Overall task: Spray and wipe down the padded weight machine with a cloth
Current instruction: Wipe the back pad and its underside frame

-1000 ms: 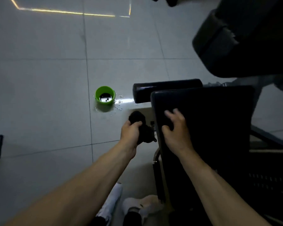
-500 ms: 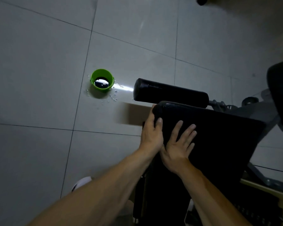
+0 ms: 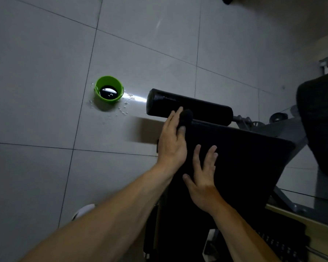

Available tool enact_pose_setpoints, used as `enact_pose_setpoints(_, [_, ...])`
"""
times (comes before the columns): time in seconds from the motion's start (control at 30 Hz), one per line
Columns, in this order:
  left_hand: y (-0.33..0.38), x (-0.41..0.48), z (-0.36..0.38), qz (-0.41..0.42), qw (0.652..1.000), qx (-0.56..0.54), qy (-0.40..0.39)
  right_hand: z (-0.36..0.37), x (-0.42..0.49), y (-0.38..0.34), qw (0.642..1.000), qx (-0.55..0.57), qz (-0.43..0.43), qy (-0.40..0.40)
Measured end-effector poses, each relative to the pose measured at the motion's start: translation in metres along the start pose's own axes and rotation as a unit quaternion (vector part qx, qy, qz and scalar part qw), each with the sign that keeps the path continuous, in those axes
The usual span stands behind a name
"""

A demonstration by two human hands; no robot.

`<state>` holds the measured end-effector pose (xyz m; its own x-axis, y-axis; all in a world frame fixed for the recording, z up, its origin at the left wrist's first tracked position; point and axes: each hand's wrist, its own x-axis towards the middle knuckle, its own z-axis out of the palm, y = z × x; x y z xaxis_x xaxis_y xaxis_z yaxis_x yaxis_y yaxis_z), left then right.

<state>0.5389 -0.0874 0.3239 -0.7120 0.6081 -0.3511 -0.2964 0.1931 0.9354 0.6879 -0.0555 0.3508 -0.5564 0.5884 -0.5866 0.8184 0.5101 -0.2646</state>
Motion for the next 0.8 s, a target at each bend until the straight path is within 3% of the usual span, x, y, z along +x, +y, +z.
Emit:
enact_pose_setpoints(0.1, [-0.039, -0.045, -0.002, -0.054, 0.998, -0.003, 0.025, 0.005, 0.0, 0.005, 0.999, 0.004, -0.012, 0.032])
enact_pose_setpoints(0.27, [-0.094, -0.115, -0.003, -0.065, 0.997, 0.037, -0.003, 0.017, -0.002, 0.01, 0.995, 0.033, -0.035, 0.092])
enact_pose_setpoints(0.43, [-0.058, -0.091, -0.013, -0.058, 0.997, 0.056, -0.002, 0.038, -0.021, 0.03, 0.982, 0.015, -0.062, 0.178])
enact_pose_setpoints(0.6, [-0.019, -0.027, -0.007, -0.011, 0.998, 0.05, 0.039, 0.115, -0.103, 0.056, 0.989, -0.053, -0.012, 0.135])
enact_pose_setpoints(0.7, [-0.056, -0.071, -0.001, 0.025, 0.998, 0.056, 0.03, 0.134, -0.116, 0.062, 0.992, -0.051, 0.016, 0.113])
enact_pose_setpoints(0.8, [-0.105, -0.131, 0.0, 0.011, 0.996, 0.083, 0.014, 0.132, -0.113, 0.069, 0.993, -0.059, 0.004, 0.107])
